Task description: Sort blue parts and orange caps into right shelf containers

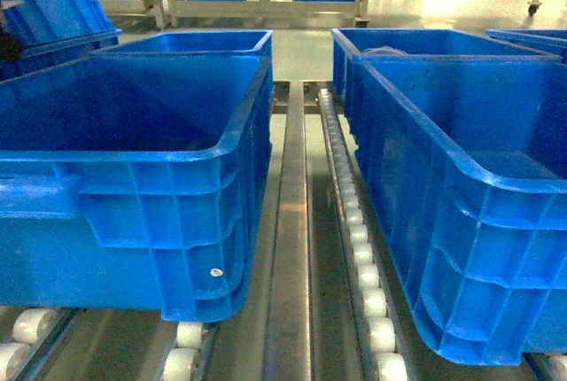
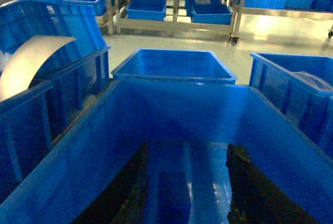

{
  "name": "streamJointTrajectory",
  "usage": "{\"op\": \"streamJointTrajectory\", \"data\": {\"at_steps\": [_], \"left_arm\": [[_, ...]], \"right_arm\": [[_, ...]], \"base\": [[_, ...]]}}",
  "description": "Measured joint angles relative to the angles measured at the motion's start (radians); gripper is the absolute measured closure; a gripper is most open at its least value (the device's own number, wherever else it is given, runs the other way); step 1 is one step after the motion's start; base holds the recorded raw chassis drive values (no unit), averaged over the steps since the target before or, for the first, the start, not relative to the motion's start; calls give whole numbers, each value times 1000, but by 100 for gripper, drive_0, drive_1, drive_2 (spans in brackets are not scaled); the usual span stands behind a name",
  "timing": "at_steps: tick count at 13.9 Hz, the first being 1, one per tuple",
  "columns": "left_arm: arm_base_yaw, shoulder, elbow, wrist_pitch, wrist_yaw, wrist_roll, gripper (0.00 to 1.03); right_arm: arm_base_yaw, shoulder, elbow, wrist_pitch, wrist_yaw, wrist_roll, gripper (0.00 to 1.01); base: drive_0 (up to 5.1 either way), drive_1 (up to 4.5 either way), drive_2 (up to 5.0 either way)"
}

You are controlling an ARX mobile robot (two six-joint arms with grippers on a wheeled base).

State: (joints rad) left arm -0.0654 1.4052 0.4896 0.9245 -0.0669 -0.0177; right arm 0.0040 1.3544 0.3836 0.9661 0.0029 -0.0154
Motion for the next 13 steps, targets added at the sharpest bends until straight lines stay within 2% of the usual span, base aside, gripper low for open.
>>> {"op": "streamJointTrajectory", "data": {"at_steps": [2, 3, 7, 8, 9, 10, 11, 13], "left_arm": [[28, -99, -137, 14, 30, 0, 88], [60, -151, -186, 18, 63, 0, 102], [64, -330, -322, -30, 66, 1, 101], [65, -388, -352, -57, 66, 2, 101], [65, -433, -374, -81, 66, 1, 101], [65, -480, -392, -110, 66, 2, 101], [65, -480, -428, -37, 66, 2, 101], [65, -581, -472, -154, 66, 3, 101]], "right_arm": [[0, -103, -105, -2, 0, 0, 92], [0, -154, -148, -11, 0, 2, 99], [0, -340, -261, -89, 0, 4, 99], [0, -368, -297, -40, 0, 4, 99], [0, -384, -322, -65, 0, 4, 99], [0, -429, -349, -117, 0, 4, 99], [0, -501, -353, -159, 0, 4, 99], [0, -617, -365, -259, 0, 5, 99]], "base": [[0, 0, 0], [0, 0, 0], [0, 0, 0], [0, 0, 0], [0, 0, 0], [0, 0, 0], [0, 0, 0], [0, 0, 0]]}}
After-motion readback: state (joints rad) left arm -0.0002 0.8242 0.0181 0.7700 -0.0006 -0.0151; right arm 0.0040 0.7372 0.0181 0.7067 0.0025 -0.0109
